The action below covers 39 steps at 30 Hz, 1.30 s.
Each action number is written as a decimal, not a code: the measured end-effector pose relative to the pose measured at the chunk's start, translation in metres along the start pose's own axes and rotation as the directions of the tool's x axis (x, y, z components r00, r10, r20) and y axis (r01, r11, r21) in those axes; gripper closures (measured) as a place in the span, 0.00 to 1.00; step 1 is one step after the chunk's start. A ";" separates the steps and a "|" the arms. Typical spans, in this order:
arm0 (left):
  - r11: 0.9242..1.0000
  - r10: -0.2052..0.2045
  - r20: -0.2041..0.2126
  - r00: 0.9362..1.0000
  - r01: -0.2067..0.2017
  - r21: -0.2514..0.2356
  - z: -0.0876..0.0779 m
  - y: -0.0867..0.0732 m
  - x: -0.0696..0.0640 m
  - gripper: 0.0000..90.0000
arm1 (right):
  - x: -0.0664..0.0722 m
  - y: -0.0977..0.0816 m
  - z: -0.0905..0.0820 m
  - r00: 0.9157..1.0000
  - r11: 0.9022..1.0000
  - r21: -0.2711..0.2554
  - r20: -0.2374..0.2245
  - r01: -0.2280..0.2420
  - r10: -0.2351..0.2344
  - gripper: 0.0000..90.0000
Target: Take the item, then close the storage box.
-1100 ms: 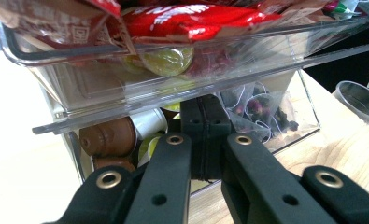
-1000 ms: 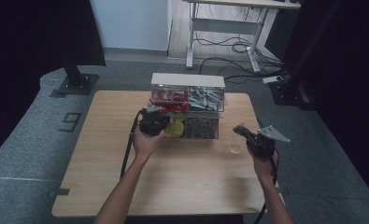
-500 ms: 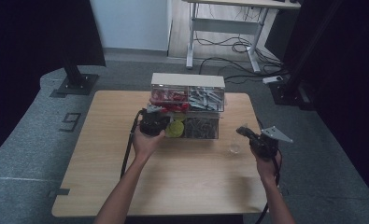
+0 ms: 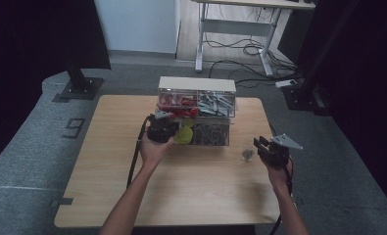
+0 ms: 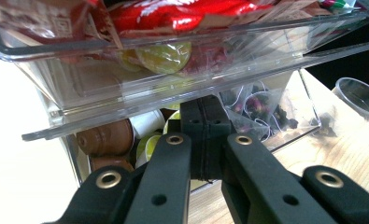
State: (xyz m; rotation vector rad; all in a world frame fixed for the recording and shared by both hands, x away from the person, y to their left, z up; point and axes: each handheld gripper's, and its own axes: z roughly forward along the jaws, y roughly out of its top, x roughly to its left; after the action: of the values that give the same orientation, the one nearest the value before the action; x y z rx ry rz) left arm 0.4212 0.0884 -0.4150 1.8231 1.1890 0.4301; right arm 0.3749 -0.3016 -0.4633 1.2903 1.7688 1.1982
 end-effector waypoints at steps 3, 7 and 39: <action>1.000 0.000 0.001 1.000 0.000 0.002 0.001 -0.001 -0.001 1.00 | -0.001 -0.001 -0.001 1.000 1.000 0.002 -0.008 -0.009 0.009 0.74; 1.000 -0.001 0.003 1.000 0.001 0.005 0.003 -0.002 -0.001 1.00 | 0.001 -0.004 -0.003 1.000 1.000 0.002 -0.025 -0.018 0.018 0.68; 1.000 -0.004 0.002 1.000 0.004 0.001 -0.001 -0.010 0.001 1.00 | 0.037 -0.062 -0.034 0.979 0.998 0.010 -0.190 -0.066 0.066 0.62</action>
State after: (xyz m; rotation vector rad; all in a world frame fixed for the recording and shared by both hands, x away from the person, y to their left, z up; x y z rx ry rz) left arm 0.4158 0.0916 -0.4226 1.8218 1.1913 0.4253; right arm 0.3106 -0.2833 -0.5070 1.2814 1.8754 1.3971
